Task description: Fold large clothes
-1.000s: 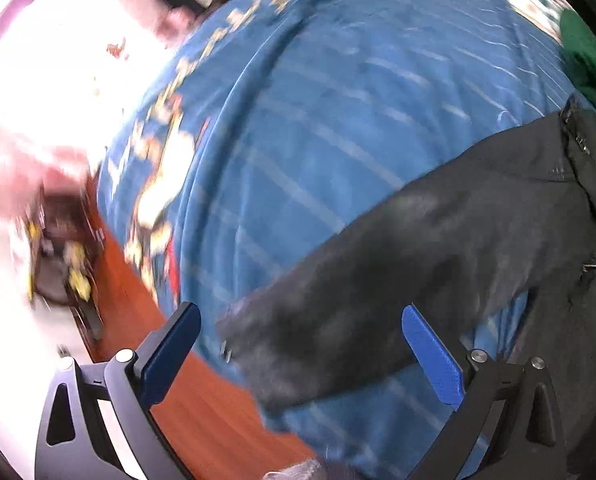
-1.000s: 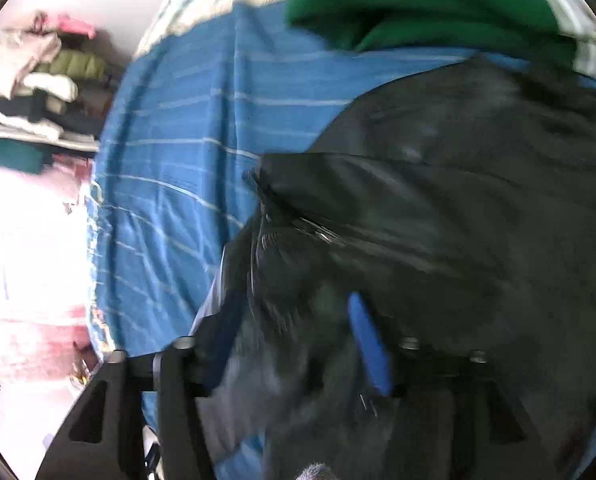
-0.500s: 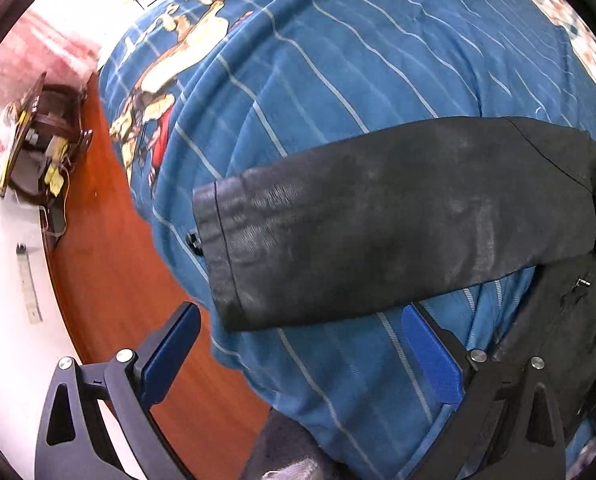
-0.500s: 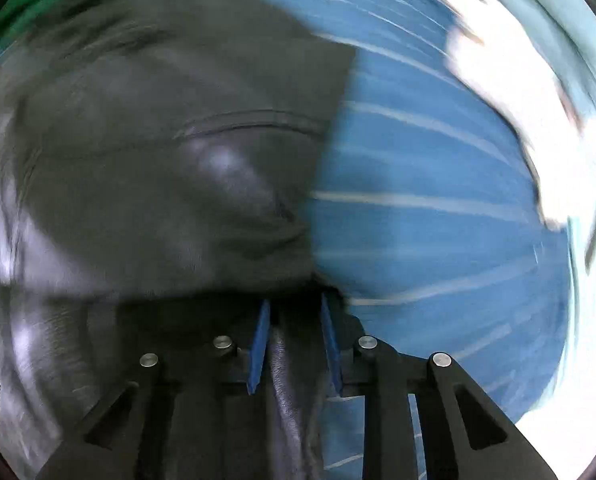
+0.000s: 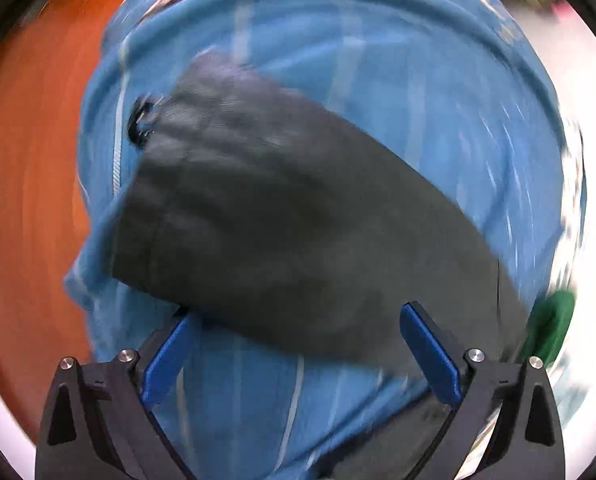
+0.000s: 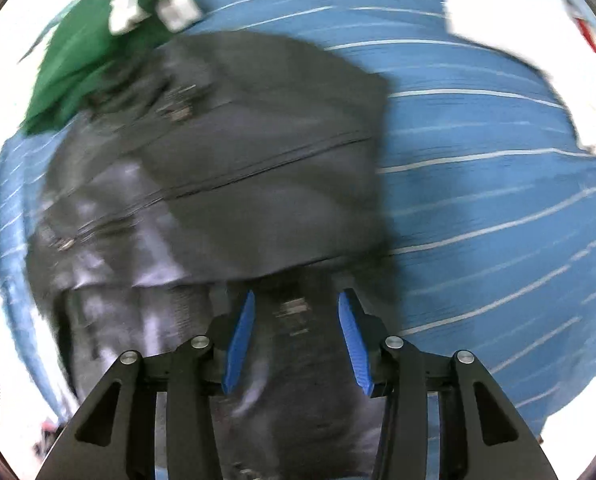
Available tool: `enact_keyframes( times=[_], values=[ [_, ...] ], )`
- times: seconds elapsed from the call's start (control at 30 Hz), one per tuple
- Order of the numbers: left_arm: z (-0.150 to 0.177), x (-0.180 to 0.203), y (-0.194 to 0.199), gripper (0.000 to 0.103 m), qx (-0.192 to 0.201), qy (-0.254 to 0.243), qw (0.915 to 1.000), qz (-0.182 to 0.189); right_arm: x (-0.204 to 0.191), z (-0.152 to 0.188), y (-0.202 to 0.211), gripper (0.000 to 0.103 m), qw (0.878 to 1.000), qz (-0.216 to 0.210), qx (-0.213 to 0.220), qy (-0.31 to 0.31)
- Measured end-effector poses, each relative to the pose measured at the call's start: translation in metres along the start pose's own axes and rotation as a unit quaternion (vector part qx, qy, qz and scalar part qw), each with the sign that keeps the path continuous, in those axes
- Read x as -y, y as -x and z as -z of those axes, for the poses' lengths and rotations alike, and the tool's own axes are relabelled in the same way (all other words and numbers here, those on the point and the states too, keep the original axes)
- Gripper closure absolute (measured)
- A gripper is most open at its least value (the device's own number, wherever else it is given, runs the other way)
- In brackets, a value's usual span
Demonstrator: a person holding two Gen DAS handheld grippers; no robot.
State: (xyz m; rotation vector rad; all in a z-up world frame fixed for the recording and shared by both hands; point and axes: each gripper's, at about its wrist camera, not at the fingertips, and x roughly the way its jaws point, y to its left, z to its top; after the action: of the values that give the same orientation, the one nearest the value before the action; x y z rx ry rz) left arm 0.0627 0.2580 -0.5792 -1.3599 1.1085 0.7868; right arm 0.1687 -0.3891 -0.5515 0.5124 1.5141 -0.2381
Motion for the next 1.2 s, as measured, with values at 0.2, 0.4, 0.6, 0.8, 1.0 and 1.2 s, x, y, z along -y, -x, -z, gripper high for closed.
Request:
enact_keyframes(
  times=[0.2, 0.4, 0.6, 0.8, 1.0, 1.2],
  values=[
    [-0.023, 0.006, 0.022, 0.081, 0.102, 0.041, 0.9913, -0.073, -0.088, 0.018, -0.035, 0.057, 0.998, -0.027, -0.035, 0.046],
    [-0.026, 0.084, 0.083, 0.094, 0.224, -0.124, 0.9597, -0.116, -0.199, 0.030, -0.060, 0.045, 0.982, 0.080, 0.005, 0.173],
    [0.004, 0.164, 0.117, 0.095, 0.308, -0.291, 0.8979, -0.120, -0.259, 0.026, -0.076, 0.016, 0.960, 0.156, 0.061, 0.222],
    [0.037, 0.210, 0.126, 0.096, 0.339, -0.410, 0.8388, -0.116, -0.276, 0.014, -0.078, 0.016, 0.967, 0.139, 0.070, 0.200],
    [0.099, 0.269, 0.127, 0.097, 0.339, -0.503, 0.7908, -0.083, -0.256, -0.013, -0.071, 0.016, 0.981, 0.103, 0.069, 0.147],
    [0.211, 0.332, 0.101, 0.097, 0.261, -0.619, 0.7412, -0.001, -0.160, -0.017, -0.043, 0.016, 0.993, 0.091, 0.059, 0.047]
  ],
)
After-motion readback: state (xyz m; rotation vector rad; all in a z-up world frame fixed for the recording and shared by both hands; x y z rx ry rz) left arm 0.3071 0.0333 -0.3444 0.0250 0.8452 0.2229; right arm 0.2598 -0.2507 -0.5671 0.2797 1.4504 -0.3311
